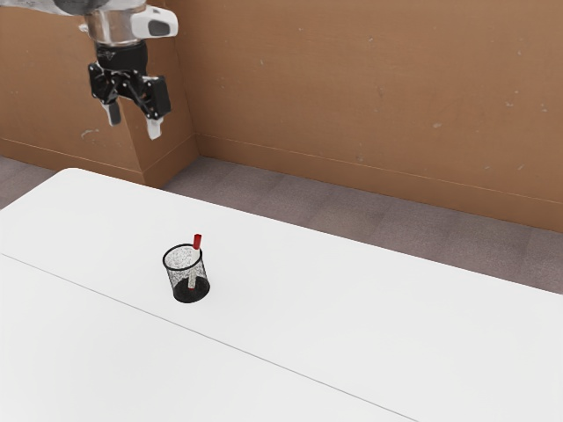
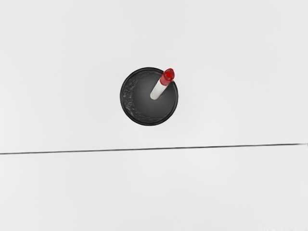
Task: Take the marker out of the pen holder and place it to the left of the pen holder.
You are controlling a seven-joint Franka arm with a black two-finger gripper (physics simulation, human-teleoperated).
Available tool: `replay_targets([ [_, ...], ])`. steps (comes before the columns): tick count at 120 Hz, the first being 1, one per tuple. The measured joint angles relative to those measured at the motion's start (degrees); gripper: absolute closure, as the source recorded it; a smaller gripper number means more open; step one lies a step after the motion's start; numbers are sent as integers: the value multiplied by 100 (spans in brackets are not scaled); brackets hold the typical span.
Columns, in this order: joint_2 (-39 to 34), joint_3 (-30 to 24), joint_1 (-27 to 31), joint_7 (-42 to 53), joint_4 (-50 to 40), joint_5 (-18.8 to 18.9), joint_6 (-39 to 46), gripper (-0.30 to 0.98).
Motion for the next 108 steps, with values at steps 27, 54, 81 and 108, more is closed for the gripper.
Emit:
replay_targets([
  [27, 172, 542, -469, 146, -1836, 238, 1630, 0],
  [54, 3001, 1248, -751, -589, 675, -75, 1837, 0],
  [81, 3567, 1119, -911, -1437, 991, -620, 2102, 0],
  [108, 3678, 1268, -913, -2102, 906, -535, 1940, 0],
])
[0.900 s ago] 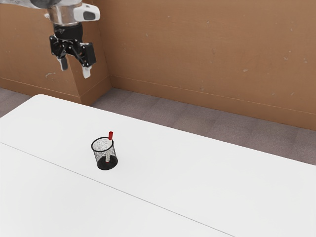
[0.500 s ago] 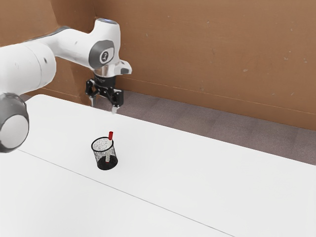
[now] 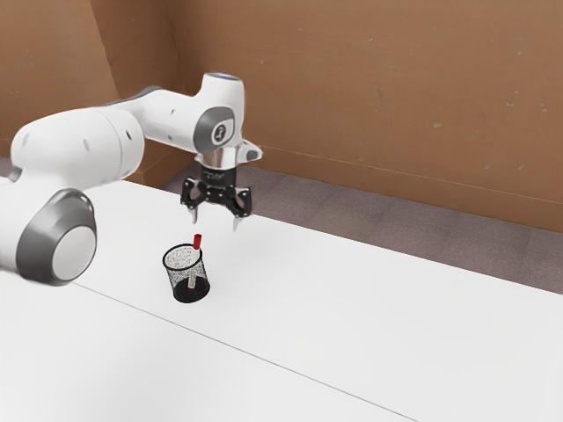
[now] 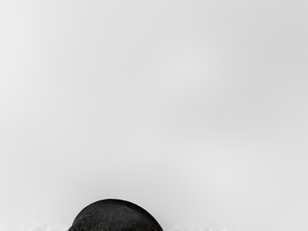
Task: Take the marker out of the pen holder and place it to the left of the pen holder.
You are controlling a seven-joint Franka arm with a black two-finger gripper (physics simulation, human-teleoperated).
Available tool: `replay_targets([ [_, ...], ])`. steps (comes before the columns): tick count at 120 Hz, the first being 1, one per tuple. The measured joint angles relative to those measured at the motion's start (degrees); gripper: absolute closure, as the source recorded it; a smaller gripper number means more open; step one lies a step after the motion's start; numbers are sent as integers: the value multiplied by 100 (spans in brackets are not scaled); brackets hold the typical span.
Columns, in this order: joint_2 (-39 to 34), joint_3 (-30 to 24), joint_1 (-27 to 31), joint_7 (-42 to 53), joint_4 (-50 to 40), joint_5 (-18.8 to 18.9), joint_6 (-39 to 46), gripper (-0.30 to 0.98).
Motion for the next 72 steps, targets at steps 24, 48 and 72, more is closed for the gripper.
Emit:
replay_targets([
  [24, -188, 146, -16, -447, -360, 69, -268, 0],
  [48, -515, 145, -117, -457, -721, 109, -239, 0],
  [72, -593, 132, -135, 128, -907, 107, -264, 0],
])
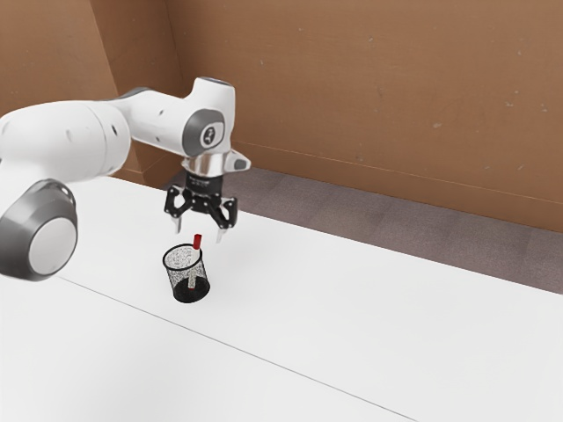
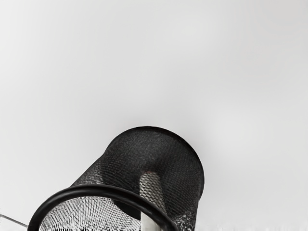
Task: Take the marker out of the pen holder and place it to the left of the pen holder.
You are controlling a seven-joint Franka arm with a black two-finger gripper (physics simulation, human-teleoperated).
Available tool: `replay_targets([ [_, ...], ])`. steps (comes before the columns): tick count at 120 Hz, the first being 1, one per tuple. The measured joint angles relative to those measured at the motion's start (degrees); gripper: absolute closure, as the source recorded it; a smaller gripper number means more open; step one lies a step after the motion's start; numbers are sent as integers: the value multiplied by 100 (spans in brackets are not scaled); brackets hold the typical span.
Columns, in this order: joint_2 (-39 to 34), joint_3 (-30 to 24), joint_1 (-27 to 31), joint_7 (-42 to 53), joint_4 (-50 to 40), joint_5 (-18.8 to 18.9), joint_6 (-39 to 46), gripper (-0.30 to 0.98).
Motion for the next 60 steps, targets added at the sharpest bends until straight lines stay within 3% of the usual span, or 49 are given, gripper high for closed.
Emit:
replay_targets([
  [32, -462, -36, -43, 636, -680, -211, -35, 0],
  [60, -699, -41, -30, 1091, -1056, -167, 154, 0],
])
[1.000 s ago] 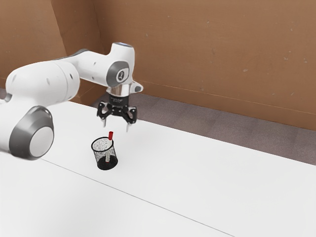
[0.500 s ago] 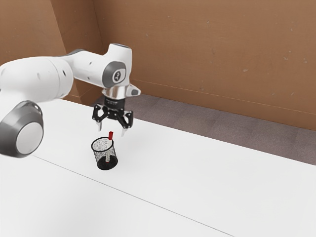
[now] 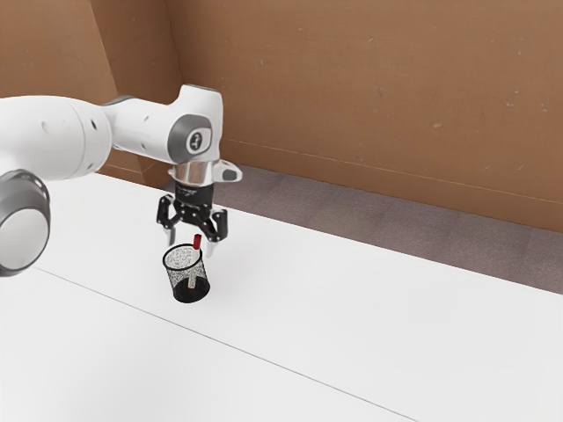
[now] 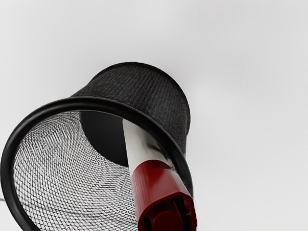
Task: Take the marker out of the pen holder and place it to the left of the pen holder.
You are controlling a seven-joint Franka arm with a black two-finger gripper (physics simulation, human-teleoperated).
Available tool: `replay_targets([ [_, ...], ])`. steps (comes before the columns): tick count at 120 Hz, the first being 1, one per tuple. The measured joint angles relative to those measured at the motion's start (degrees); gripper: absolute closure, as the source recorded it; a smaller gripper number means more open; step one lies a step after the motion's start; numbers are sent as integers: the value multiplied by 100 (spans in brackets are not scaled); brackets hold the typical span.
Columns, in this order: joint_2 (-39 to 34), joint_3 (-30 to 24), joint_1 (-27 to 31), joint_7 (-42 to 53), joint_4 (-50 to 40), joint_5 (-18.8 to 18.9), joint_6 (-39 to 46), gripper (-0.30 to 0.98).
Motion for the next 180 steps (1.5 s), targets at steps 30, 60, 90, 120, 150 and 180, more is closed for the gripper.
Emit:
replay_targets([
  [30, -9, -9, 59, 339, -160, 8, 296, 0],
  [60, 95, 11, -14, 550, -72, 16, 515, 0],
  [90, 243, 26, -1, 664, 36, 3, 596, 14],
  [120, 176, 26, -20, 721, 168, 10, 614, 48],
  [150, 167, 35, 7, 749, 126, 9, 597, 62],
  [180, 102, 35, 4, 766, 131, 11, 583, 67],
])
